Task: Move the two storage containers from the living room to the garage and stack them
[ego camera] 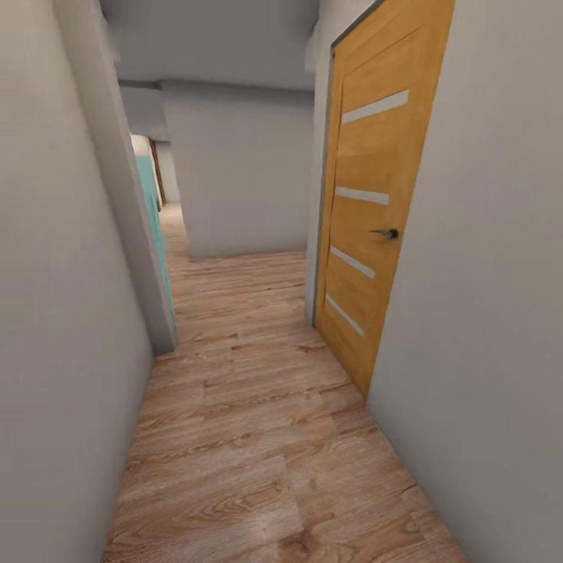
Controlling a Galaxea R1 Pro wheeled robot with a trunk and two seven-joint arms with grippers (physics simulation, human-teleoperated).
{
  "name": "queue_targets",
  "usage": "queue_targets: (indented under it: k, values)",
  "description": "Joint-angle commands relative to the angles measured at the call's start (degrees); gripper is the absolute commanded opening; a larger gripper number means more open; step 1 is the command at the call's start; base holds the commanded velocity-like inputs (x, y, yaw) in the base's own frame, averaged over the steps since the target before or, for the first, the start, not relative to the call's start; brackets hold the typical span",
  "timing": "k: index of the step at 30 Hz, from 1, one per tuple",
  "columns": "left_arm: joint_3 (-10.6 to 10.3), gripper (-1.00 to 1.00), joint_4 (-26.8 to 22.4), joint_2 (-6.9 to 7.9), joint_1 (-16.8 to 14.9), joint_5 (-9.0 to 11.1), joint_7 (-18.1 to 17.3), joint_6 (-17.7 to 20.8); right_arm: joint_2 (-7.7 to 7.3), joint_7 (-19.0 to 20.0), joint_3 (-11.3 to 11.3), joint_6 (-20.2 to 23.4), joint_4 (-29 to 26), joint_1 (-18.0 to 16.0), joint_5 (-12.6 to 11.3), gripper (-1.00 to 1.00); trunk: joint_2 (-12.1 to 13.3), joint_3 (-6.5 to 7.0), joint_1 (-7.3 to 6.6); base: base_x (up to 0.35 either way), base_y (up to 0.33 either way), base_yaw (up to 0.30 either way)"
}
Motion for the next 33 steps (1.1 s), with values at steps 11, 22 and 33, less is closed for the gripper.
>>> queue_targets:
  k: [11, 22, 33]
  values:
    - [0.31, 1.0, 0.07, 0.23, -0.03, 0.33, 0.05, -0.12, -0.02, -0.03, 0.48, -0.33, 0.18, -0.06, -0.5, 1.0, -0.03, -0.06, 0.01, 0.21, 0.0, 0.269]
    - [0.31, 1.0, 0.07, 0.33, -0.06, 0.38, 0.05, -0.09, -0.04, -0.03, 0.48, -0.33, 0.17, -0.06, -0.51, 1.0, -0.03, -0.06, 0.01, 0.319, 0.0, 0.038]
    - [0.31, 1.0, 0.07, 0.33, -0.05, 0.4, 0.05, -0.06, 0.03, -0.03, 0.56, -0.26, 0.11, -0.06, -0.26, 1.0, -0.03, -0.06, 0.01, 0.32, 0.0, 0.0]
